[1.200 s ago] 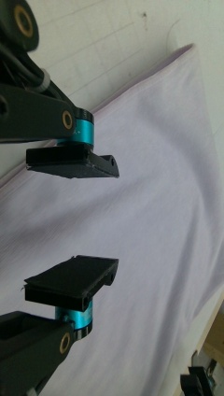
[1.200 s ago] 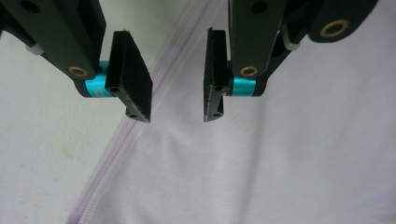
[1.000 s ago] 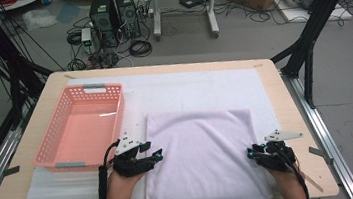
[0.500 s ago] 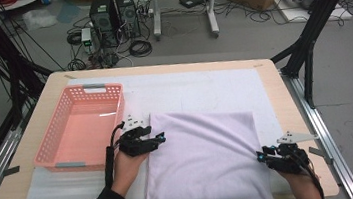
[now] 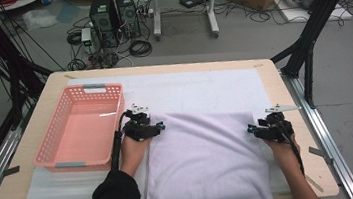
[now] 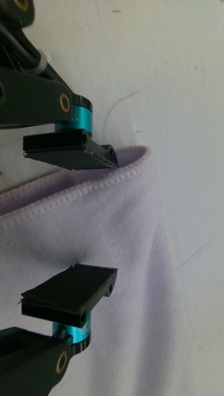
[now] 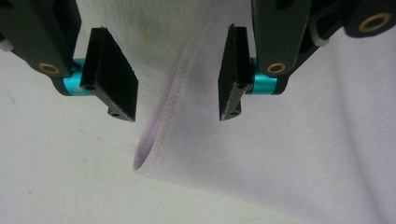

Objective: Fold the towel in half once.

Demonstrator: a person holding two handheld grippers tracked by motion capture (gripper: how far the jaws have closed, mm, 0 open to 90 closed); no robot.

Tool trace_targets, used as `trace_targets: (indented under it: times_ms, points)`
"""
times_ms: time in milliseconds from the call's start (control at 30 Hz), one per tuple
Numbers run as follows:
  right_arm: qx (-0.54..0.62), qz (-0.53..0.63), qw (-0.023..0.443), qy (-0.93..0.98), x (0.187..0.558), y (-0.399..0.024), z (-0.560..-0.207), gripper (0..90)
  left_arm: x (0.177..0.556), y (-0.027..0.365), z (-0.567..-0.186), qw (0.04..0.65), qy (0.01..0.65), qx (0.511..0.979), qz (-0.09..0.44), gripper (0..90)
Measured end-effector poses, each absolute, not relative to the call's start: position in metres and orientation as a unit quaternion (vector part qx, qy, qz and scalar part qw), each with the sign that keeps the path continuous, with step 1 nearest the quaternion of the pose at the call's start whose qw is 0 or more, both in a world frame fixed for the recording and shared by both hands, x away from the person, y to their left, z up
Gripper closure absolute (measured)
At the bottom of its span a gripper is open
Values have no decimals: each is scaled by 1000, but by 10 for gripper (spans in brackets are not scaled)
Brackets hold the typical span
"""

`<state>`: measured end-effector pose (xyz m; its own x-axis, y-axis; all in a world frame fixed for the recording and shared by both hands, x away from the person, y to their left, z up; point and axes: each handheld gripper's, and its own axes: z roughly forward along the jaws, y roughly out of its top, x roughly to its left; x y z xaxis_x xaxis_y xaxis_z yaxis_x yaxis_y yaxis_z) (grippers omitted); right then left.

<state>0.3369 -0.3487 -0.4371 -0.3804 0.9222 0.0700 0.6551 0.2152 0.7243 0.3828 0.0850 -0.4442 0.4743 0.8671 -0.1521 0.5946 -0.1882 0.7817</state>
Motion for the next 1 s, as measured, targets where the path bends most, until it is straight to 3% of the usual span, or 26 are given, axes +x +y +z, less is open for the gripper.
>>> trace_targets:
  times_ms: [67,167,233,267,333,367,467,733,1000]
  points:
    - [527,341,188,756,343,-349,-441,462,385,83,-447,413,489,752,159,407]
    - [531,343,185,752,347,-347,-444,496,382,76,-449,391,457,774,197,435]
    - [524,336,190,759,348,-345,-443,556,380,75,-449,395,440,783,194,549]
    - [522,334,190,762,349,-345,-443,590,380,75,-449,405,434,785,175,705]
    - [507,340,177,772,349,-342,-442,807,379,73,-448,401,435,787,173,805]
    - [504,339,175,775,349,-339,-441,838,380,73,-448,405,448,779,165,821]
    - [506,330,162,781,353,-339,-438,861,381,76,-444,415,473,758,170,851]
    - [510,384,212,740,370,-345,-419,864,391,82,-417,446,492,717,212,855]
    - [514,419,221,715,402,-346,-409,863,417,84,-412,471,516,680,221,853]
